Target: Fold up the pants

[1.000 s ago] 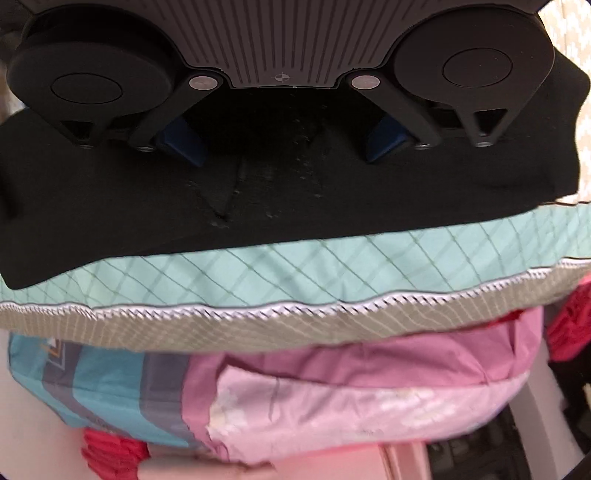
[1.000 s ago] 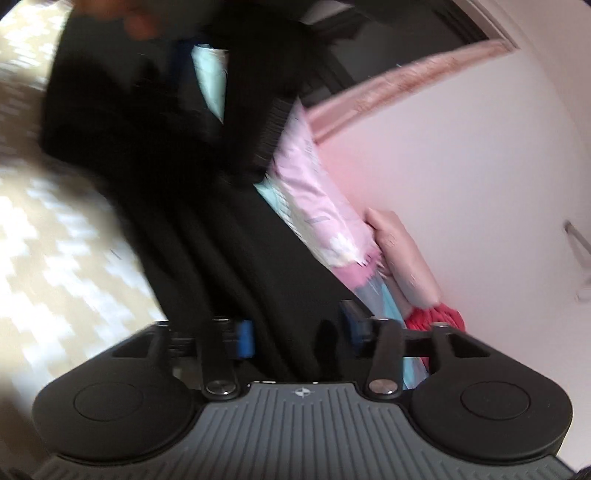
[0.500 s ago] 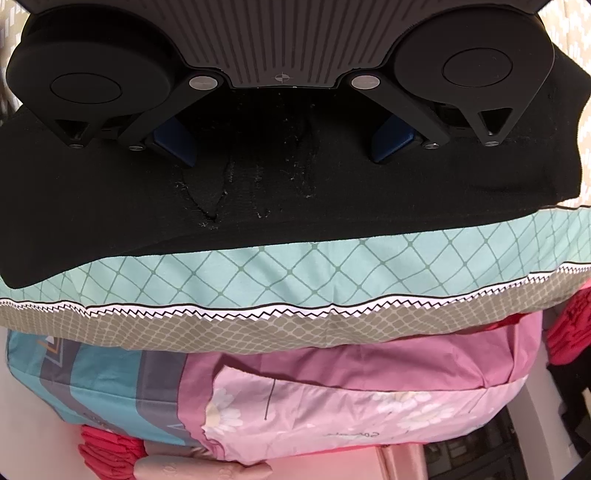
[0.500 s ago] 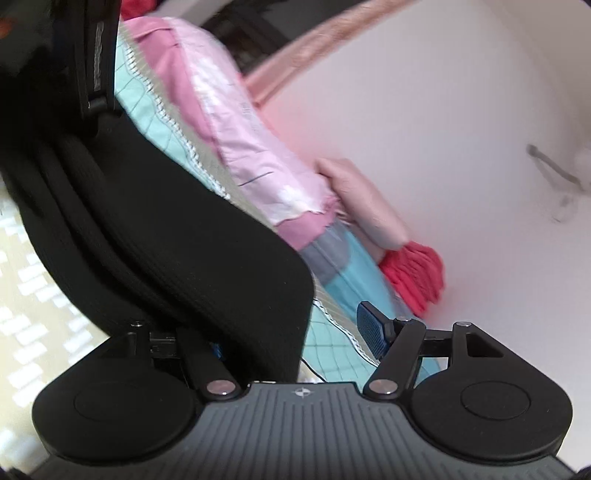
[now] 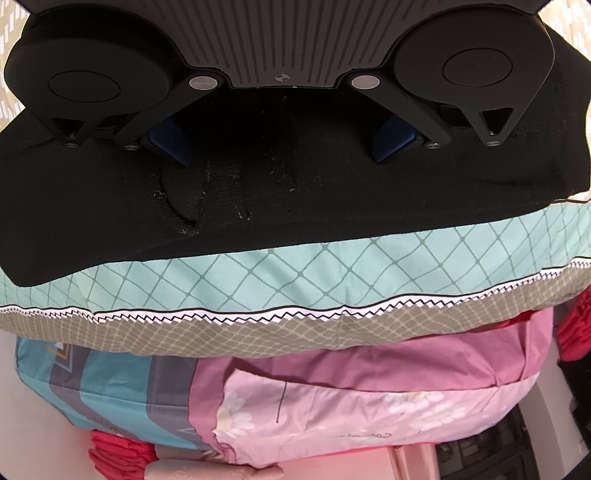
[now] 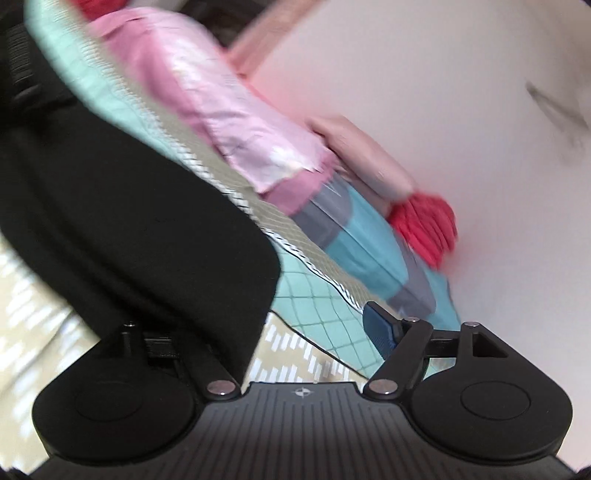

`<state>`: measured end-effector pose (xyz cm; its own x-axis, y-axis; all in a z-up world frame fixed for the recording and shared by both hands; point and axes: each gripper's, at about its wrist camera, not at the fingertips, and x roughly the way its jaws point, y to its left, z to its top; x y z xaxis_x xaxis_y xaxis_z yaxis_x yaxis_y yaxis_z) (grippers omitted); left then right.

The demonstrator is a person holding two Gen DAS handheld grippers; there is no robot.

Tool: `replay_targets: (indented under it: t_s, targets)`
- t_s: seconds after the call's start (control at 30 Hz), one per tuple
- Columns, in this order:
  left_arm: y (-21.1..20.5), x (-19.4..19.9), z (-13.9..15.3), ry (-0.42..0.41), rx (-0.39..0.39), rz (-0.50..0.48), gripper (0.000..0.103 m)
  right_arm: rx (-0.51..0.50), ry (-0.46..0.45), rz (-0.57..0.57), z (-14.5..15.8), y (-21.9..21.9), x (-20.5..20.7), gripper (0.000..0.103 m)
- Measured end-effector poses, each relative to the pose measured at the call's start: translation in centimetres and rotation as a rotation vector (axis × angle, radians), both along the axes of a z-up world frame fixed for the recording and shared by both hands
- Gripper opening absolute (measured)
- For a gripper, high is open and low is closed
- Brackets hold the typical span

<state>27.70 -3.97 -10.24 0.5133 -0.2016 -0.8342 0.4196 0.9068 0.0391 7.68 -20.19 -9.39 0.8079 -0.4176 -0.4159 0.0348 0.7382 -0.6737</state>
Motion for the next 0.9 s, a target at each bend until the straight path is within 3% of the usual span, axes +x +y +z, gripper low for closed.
replay_targets:
  t_s: [0.17, 0.27, 0.37, 0.5, 0.6, 0.77, 0.9]
  targets:
    - [0.1, 0.3, 0.0, 0.012, -0.001, -0.007, 0.103, 0.052, 0.042, 0.105, 1.8, 0.4, -3.6, 0.091]
    - [0.1, 0.4, 0.1, 0.017, -0.002, -0.009, 0.103, 0.188, 0.004, 0.139, 4.3, 0.8, -4.8, 0.09]
    - [0.3, 0.6, 0.4, 0.037, -0.025, -0.016, 0.103, 0.351, -0.048, 0.118, 6.2, 1.1, -3.0, 0.083]
    - [1.6, 0.5, 2.0, 0.07, -0.142, -0.053, 0.103, 0.533, -0.052, 0.06, 6.1, 0.8, 0.9, 0.078]
    - [2.7, -0.1, 3.4, 0.051, -0.198, -0.077, 0.103, 0.571, 0.119, -0.058, 3.5, 0.1, 4.5, 0.08]
    - [4.9, -1.7, 5.3, 0.001, -0.208, -0.089, 0.103, 0.591, 0.022, -0.071, 5.8, 1.4, 3.9, 0.081]
    - [8.3, -2.5, 5.6, -0.038, -0.17, -0.014, 0.103, 0.582, 0.066, -0.001, 5.2, 2.9, 5.1, 0.085]
